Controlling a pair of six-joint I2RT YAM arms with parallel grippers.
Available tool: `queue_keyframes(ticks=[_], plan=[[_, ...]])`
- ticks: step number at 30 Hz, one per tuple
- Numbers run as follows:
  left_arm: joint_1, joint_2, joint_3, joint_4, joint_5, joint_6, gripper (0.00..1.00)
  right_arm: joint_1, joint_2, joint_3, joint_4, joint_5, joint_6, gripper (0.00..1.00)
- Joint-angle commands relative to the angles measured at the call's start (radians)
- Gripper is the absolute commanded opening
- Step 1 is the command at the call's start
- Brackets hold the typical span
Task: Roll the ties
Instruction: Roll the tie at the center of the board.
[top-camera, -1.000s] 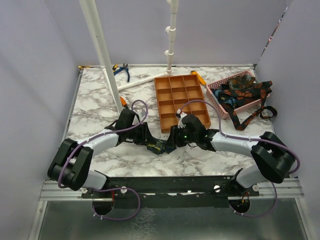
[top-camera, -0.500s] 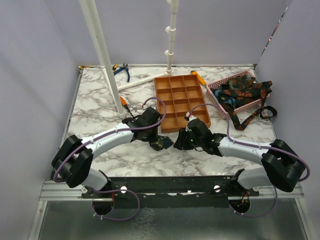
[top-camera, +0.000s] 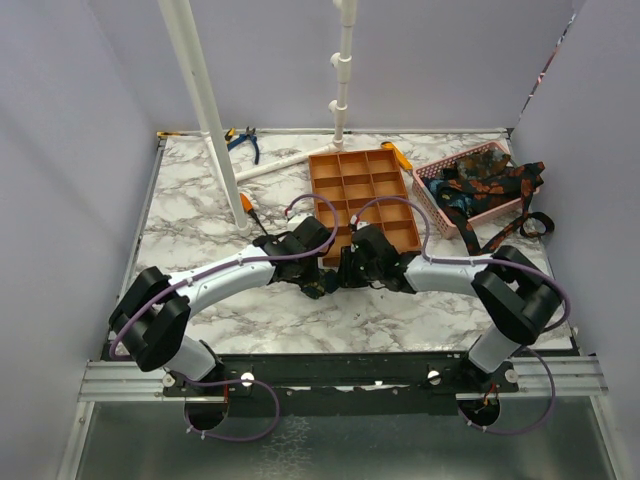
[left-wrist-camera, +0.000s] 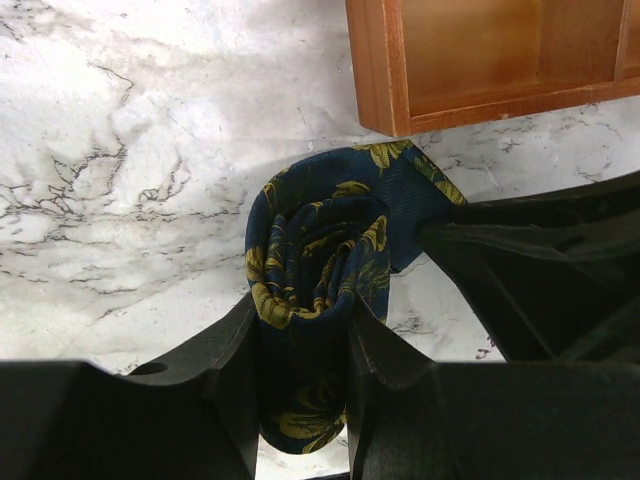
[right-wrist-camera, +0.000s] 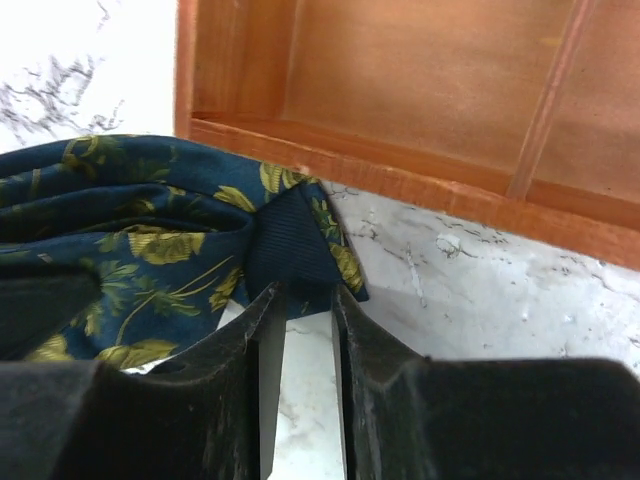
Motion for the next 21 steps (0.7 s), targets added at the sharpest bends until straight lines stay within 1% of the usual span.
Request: queue_keyframes(ticks=[1,5,11,15,21], plan=[[-0.006,-0.008,0.001,-0.009,-0.014,-0.017,0.00,0.004,0.077,0.024,0.013,-0.014,-0.038,0.28],[-0.006,-0.019,-0.014,0.022,0.026,-0.027,0.00,0.025,0.102,0.001,-0.028,-0.014,-0.040,0.24],[-0.006,-0.030,-0.028,0.057,0.082,-0.033,0.00,0.106,0.065,-0.059,-0.184,0.042,-0.011,0.17],[-0.006,-0.040,-0.033,0.066,0.107,-0.029,0.00,0.166,0.011,-0.119,-0.260,0.052,0.063,0.14],[-0.012,-0.074,-0.078,0.098,0.164,-0.033,0.00,0.197,-0.116,-0.238,-0.315,0.052,0.193,0.12]])
